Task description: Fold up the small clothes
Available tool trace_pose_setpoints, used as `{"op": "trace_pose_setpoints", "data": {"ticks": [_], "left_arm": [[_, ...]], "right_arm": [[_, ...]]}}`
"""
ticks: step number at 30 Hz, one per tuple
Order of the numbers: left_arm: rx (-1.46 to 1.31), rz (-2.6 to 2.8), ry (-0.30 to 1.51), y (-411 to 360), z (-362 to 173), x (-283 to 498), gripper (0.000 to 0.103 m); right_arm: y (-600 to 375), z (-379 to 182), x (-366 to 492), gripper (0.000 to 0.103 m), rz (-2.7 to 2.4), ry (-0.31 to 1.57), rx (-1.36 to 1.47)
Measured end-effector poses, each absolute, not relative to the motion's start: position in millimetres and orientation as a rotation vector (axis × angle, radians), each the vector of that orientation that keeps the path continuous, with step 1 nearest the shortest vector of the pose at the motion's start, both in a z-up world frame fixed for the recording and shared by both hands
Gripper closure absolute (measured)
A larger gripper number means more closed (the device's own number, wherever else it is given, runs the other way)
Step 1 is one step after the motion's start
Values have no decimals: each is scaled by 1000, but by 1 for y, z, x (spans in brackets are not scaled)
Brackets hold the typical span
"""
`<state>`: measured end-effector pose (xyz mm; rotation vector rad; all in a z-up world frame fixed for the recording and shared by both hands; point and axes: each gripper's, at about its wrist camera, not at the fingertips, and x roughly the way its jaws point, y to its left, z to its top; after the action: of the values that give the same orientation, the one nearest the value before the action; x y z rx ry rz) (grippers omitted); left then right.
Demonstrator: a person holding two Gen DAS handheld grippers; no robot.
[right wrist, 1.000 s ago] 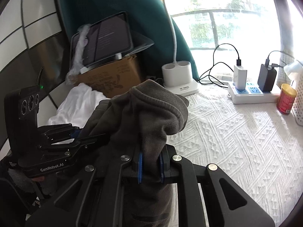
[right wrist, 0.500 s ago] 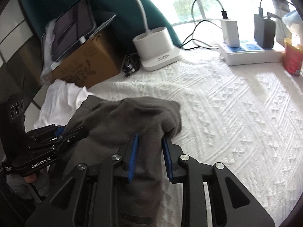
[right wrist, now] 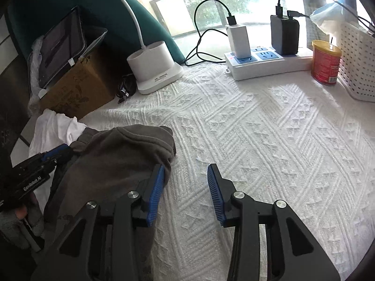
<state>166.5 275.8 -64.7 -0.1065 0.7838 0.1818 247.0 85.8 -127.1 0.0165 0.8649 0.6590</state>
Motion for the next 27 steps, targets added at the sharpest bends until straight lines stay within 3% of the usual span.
{"op": "trace_pose_setpoints", "data": {"ticks": [14,27], "left_arm": [[-131,42,748,236,-30,123,79],[-144,-80,882,184,-64,79,75]], "right_arm": [[69,-112,207,61,664,821,-7],[46,-114,155,61,711,826,-11]]}}
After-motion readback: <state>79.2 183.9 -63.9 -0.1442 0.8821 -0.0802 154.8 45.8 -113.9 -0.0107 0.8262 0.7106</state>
